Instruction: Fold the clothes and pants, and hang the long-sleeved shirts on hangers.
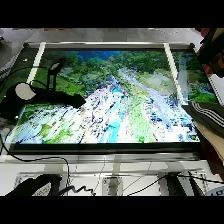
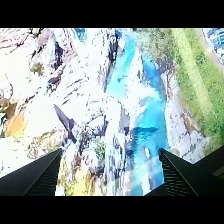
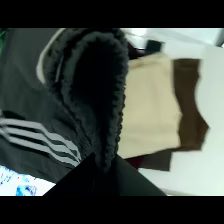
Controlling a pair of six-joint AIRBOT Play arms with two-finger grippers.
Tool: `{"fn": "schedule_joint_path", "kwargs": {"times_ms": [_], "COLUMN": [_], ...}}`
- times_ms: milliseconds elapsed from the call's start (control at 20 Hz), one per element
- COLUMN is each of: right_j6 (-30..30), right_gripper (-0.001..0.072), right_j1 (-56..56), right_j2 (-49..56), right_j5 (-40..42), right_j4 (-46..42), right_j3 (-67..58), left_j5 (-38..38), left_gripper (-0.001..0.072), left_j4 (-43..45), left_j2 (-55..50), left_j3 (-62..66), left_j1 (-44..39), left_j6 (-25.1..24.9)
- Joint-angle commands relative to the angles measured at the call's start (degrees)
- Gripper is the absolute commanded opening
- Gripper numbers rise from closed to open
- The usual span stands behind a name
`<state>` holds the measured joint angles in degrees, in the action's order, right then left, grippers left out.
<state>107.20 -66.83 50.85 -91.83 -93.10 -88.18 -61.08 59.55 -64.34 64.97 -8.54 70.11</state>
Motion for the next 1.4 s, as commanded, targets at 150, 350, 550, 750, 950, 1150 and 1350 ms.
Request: {"fn": "schedule_joint_path", "kwargs": {"times_ms": [150,350,550,750,950,1150,1350], "right_j6": [3.2,3.1,3.1,-4.4,-8.0,-9.7,-14.0], "right_gripper": [0.0057,0.0702,0.0369,0.0025,0.0024,0.0023,0.0024], "right_j1": [-8.9,-8.9,-8.8,-3.9,15.4,39.6,58.8], "right_j2": [-0.8,-0.8,-0.3,0.4,0.6,0.9,3.6], "right_j5": [-3.6,0.0,2.5,3.5,8.1,16.3,16.4], "right_j4": [-1.2,-0.9,7.1,21.9,17.1,5.5,-8.7], "right_j3": [0.0,0.0,0.2,3.7,5.1,5.1,5.1], "left_j5": [0.1,0.1,0.0,0.0,0.0,0.0,0.0], "left_gripper": [0.0691,0.0691,0.0691,0.0691,0.0691,0.0691,0.0692], "left_j4": [0.0,0.0,0.0,0.0,0.0,0.0,0.0], "left_j2": [0.1,0.1,0.1,0.1,0.1,0.1,0.1], "left_j3": [0.0,0.0,0.0,0.0,0.0,0.0,0.0], "left_j1": [0.0,0.0,0.0,0.0,0.0,0.0,0.0], "left_j6": [0.0,0.0,0.0,0.0,0.0,0.0,0.0]}}
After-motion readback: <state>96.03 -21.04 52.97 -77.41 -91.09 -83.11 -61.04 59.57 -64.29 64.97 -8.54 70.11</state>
